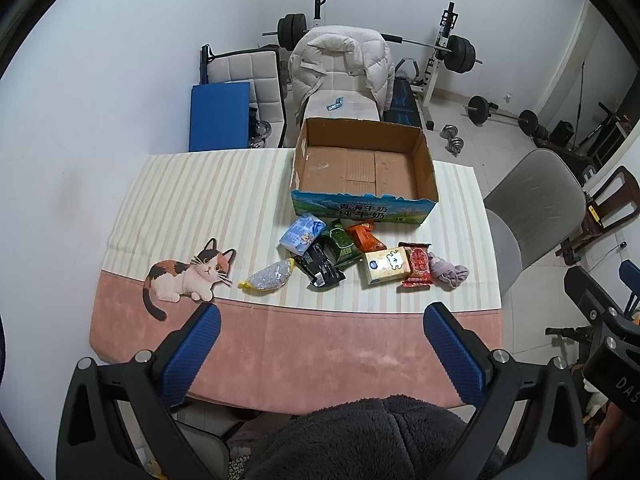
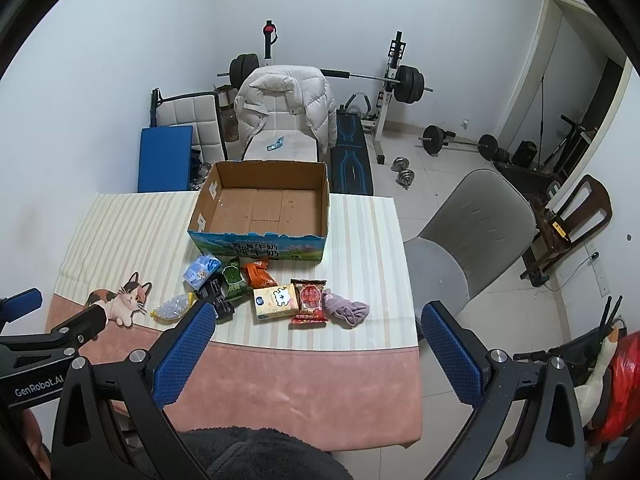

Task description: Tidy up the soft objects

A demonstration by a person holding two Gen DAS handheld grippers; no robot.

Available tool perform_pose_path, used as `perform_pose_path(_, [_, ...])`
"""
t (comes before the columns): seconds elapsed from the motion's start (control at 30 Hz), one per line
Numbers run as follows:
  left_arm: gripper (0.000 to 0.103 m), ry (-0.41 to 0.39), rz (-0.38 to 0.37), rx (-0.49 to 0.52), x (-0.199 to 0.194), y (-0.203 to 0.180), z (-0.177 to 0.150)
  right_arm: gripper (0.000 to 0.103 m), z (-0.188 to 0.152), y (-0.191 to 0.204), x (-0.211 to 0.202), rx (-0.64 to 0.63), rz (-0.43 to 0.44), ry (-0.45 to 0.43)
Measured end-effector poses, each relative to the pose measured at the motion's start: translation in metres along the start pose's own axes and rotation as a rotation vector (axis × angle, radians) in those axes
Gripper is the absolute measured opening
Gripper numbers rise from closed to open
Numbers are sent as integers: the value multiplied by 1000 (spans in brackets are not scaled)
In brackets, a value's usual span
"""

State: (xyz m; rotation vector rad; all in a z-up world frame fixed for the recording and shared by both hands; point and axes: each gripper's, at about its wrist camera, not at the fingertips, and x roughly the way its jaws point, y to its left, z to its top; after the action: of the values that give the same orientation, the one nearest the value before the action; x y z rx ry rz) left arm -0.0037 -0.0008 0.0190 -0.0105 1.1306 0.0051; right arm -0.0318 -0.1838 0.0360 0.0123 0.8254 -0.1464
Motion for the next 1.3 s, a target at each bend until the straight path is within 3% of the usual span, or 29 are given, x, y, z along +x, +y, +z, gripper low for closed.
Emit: perform_pose_path(1.3, [103,-34,3,-13,-2,2,1,103,5,5,-6,-11,7,-25])
